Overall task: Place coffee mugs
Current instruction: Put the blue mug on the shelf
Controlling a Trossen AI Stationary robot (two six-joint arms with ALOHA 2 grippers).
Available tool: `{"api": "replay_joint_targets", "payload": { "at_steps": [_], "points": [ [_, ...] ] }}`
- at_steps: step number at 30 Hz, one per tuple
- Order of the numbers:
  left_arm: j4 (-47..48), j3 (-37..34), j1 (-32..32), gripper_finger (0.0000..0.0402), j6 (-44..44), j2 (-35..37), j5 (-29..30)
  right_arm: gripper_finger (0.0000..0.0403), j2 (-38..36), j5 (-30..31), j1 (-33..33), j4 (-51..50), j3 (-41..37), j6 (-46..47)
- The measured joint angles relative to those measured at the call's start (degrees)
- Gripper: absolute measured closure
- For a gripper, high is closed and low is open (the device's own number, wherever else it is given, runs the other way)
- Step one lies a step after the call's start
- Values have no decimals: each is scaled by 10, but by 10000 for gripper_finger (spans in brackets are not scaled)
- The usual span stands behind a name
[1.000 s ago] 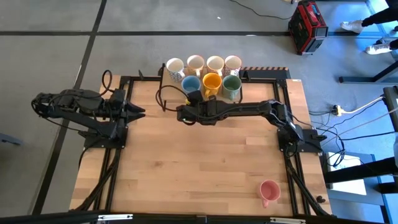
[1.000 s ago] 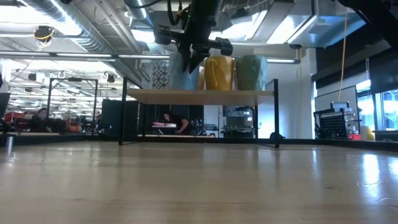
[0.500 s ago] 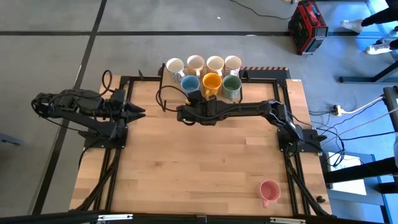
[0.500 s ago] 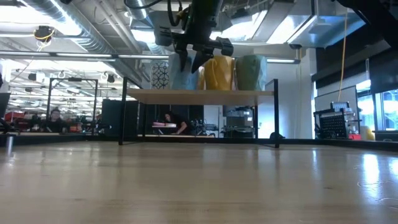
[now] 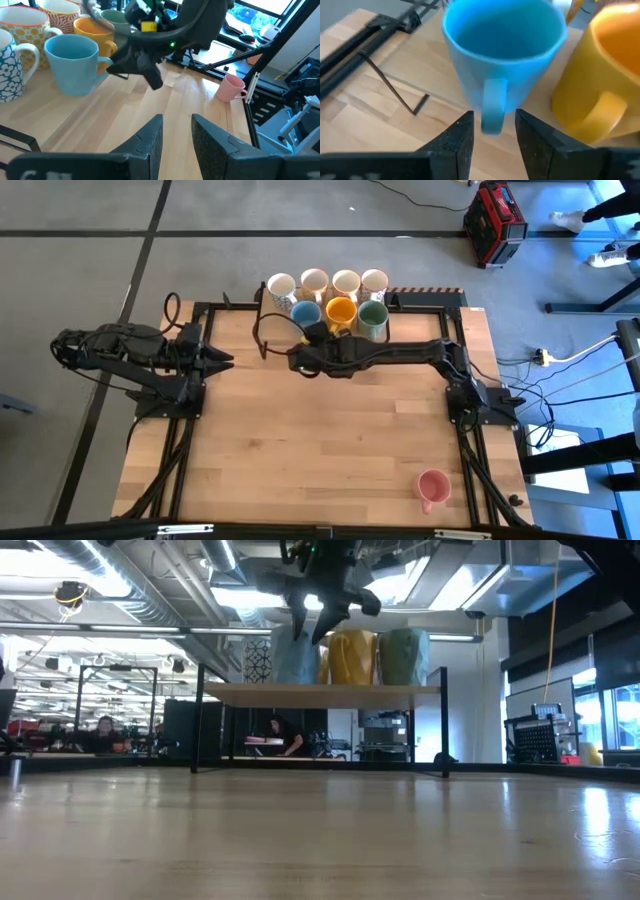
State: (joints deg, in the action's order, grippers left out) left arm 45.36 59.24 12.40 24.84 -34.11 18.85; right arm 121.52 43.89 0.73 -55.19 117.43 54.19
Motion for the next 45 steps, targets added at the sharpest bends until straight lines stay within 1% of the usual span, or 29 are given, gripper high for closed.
{"api": "replay_joint_targets", "payload": {
  "at_steps": [4, 10, 15, 18, 23, 25, 28, 30, 34, 38, 41, 45],
  "points": [
    [2, 0, 0, 305, -1, 0, 1, 270, -14, -9, 0, 2, 0, -31],
    [2, 0, 0, 305, -29, -10, 5, 270, -34, -56, -7, 11, 0, -68],
    [2, 0, 0, 305, -44, -29, 31, 270, -53, -37, -16, -4, 0, -92],
    [2, 0, 0, 305, -52, -41, 31, 270, -69, -78, -21, -6, 0, -125],
    [0, 0, -4, 305, -86, -82, 32, 270, -96, -89, -60, -7, 1, -193],
    [0, 0, -16, 305, -106, -104, 35, 270, -105, -122, -77, -10, 1, -233],
    [0, 0, -48, 305, -144, -140, 41, 270, -118, -168, -95, -49, 1, -257],
    [-1, 0, -77, 305, -163, -164, 31, 270, -125, -181, -105, -87, 1, -250],
    [-14, 0, -146, 305, -206, -216, -2, 270, -140, -180, -125, -142, 1, -246],
    [-74, 0, -224, 305, -258, -267, -60, 270, -159, -172, -137, -176, 1, -251],
    [-119, 0, -278, 305, -273, -309, -96, 270, -172, -150, -145, -209, 1, -256],
    [-166, 0, -324, 305, -289, -361, -122, 270, -192, -132, -156, -257, 1, -256]
  ]
}}
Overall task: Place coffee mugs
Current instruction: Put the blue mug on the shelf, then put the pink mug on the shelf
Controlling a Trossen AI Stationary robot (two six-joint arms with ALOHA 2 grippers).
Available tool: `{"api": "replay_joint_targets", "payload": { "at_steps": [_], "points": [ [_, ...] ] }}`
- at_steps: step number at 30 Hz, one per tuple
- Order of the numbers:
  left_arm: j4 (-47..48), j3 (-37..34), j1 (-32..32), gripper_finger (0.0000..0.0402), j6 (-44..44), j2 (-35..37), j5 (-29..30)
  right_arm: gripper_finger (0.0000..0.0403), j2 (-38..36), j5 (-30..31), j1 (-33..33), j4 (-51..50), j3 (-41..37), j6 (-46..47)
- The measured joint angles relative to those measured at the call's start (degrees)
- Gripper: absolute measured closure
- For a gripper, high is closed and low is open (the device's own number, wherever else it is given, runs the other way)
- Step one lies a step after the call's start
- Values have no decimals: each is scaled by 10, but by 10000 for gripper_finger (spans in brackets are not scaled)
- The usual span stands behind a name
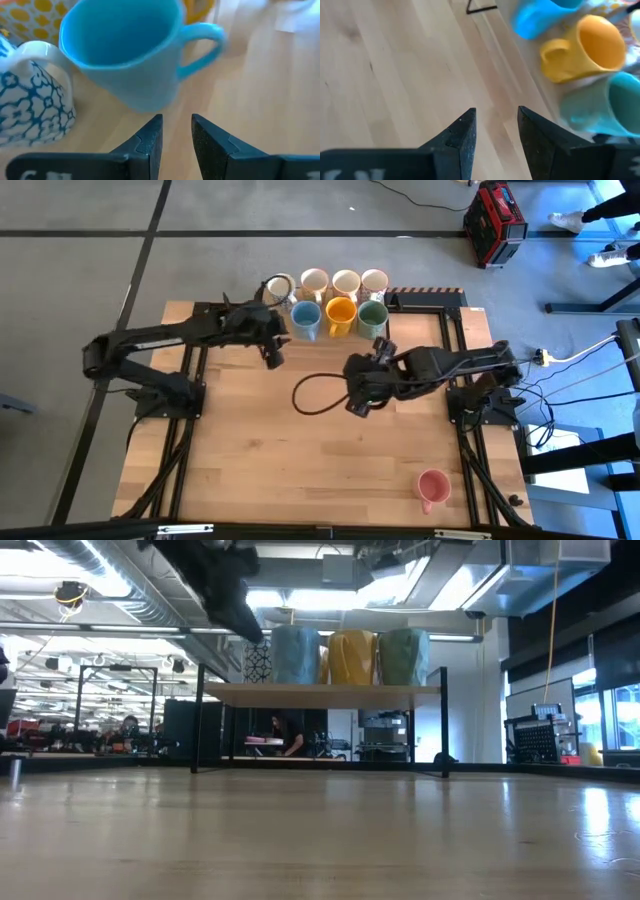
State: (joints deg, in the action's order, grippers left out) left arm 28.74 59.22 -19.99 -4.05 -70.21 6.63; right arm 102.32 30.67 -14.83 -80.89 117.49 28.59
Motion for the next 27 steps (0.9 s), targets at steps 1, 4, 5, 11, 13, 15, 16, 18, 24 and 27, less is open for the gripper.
{"api": "replay_joint_targets", "payload": {
  "at_steps": [1, 4, 5, 11, 13, 15, 16, 18, 24, 27],
  "points": [
    [-11, 0, -8, 305, -3, -13, -1, 270, -4, 3, -3, -10, 0, 0],
    [-27, 0, -25, 305, -17, -43, -2, 270, -12, 8, -4, -26, 0, 0],
    [-30, 0, -30, 305, -21, -50, -1, 270, -15, 8, -6, -34, -1, 0],
    [-58, 0, -38, 305, -27, -76, -1, 270, -18, 13, -6, -36, 0, 0],
    [-71, 0, -37, 305, -28, -81, -2, 270, -18, 13, -6, -36, 0, 0],
    [-83, 0, -37, 305, -38, -83, -2, 270, -18, 18, -6, -34, 0, 0],
    [-87, 0, -38, 305, -43, -83, -2, 270, -18, 19, -6, -33, 0, 0],
    [-91, 0, -37, 305, -51, -83, -2, 270, -18, 19, -6, -33, 0, 0],
    [-69, 0, -36, 305, -44, -65, -2, 270, -18, 18, -6, -32, 0, 7],
    [-58, 0, -31, 305, -28, -31, -2, 270, -18, 10, -6, -31, 0, 20]
  ]
}}
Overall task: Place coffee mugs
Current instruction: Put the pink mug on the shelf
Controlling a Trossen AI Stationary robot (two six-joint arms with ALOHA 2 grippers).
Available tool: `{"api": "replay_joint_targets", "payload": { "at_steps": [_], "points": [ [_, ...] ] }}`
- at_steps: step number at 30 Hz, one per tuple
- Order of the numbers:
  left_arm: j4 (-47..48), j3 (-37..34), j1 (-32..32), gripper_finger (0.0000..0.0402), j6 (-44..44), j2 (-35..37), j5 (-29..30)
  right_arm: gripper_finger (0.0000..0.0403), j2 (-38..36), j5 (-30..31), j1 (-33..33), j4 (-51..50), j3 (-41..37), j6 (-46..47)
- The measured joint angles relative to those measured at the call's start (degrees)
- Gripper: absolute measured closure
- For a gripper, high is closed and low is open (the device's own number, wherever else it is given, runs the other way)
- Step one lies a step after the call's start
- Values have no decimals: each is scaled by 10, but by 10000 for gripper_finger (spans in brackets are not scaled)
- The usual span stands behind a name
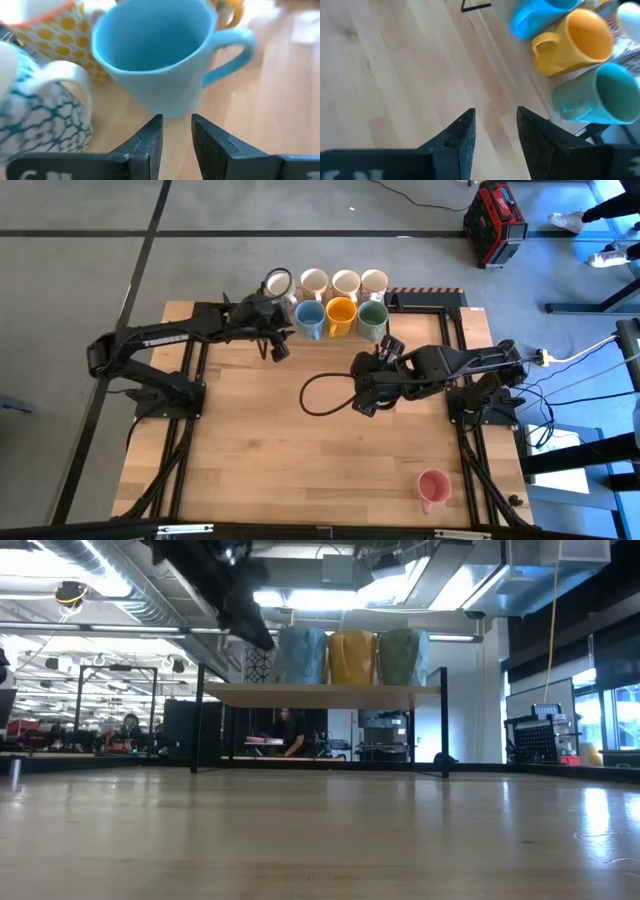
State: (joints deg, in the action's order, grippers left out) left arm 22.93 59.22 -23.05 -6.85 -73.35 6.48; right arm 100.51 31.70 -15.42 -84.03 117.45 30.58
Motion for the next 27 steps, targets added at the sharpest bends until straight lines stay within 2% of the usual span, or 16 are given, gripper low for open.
{"api": "replay_joint_targets", "payload": {
  "at_steps": [5, 10, 15, 20, 24, 27],
  "points": [
    [30, 0, 23, 305, 36, 73, -4, 270, 0, -41, 0, 5, 0, 14],
    [81, 0, 56, 305, 53, 145, -43, 270, 1, -55, -19, 49, -23, 34],
    [127, 0, 95, 305, 68, 196, -58, 267, -1, -60, -42, 51, -56, 135],
    [171, 0, 132, 305, 87, 220, -58, 230, 0, -87, -65, 45, -103, 253],
    [201, 0, 162, 305, 97, 232, -59, 189, 1, -168, -91, 44, -138, 324],
    [212, 0, 186, 305, 102, 241, -60, 169, 1, -195, -122, 45, -153, 366]
  ]
}}
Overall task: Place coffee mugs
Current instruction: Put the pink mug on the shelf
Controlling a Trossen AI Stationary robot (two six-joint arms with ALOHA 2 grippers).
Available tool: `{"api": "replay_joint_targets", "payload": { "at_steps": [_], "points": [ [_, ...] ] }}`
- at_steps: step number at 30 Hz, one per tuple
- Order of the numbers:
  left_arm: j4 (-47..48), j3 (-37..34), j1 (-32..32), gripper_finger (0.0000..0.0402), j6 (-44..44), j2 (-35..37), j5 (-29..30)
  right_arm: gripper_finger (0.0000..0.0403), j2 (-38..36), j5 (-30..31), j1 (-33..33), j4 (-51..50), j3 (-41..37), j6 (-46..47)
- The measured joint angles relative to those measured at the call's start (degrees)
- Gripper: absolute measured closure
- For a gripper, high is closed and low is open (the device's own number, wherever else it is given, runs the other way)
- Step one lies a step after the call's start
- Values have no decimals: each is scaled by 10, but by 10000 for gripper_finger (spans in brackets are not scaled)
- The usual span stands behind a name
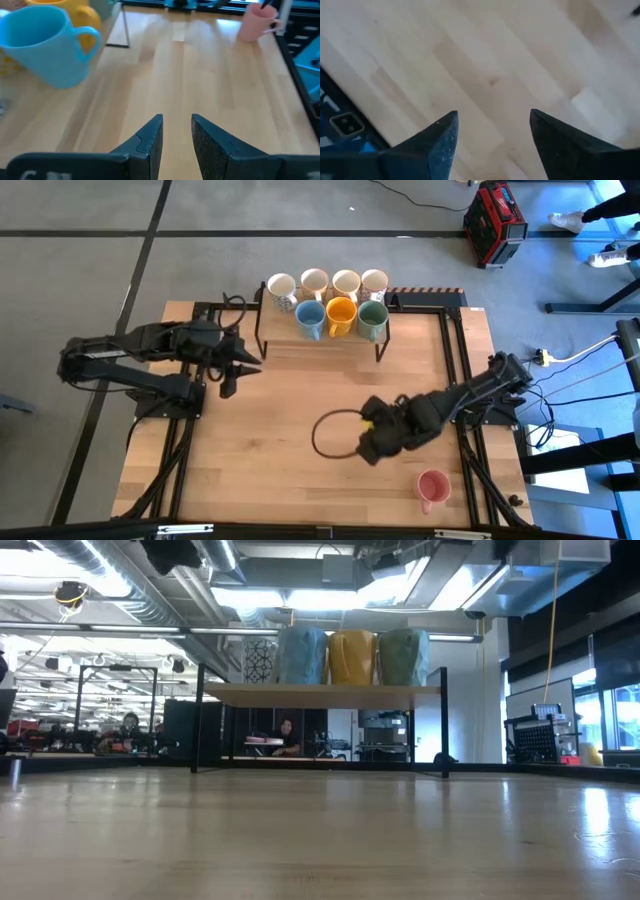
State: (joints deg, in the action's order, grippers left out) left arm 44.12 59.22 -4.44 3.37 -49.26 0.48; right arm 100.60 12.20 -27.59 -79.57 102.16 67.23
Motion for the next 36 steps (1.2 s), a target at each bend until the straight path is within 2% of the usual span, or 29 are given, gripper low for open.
{"api": "replay_joint_targets", "payload": {
  "at_steps": [17, 25, 31, 33, 36],
  "points": [
    [5, 0, 88, 305, 46, 23, 7, 171, -1, -89, -197, -24, -69, 330],
    [4, 0, 102, 305, 106, 20, 64, 172, 0, -107, -277, 84, -150, 463],
    [4, 0, 105, 305, 142, 20, 79, 172, 0, -113, -295, 130, -216, 493],
    [4, 0, 105, 305, 146, 20, 86, 172, 0, -93, -294, 146, -232, 475],
    [4, 0, 105, 305, 154, 20, 97, 172, 0, -96, -290, 162, -254, 451]
  ]
}}
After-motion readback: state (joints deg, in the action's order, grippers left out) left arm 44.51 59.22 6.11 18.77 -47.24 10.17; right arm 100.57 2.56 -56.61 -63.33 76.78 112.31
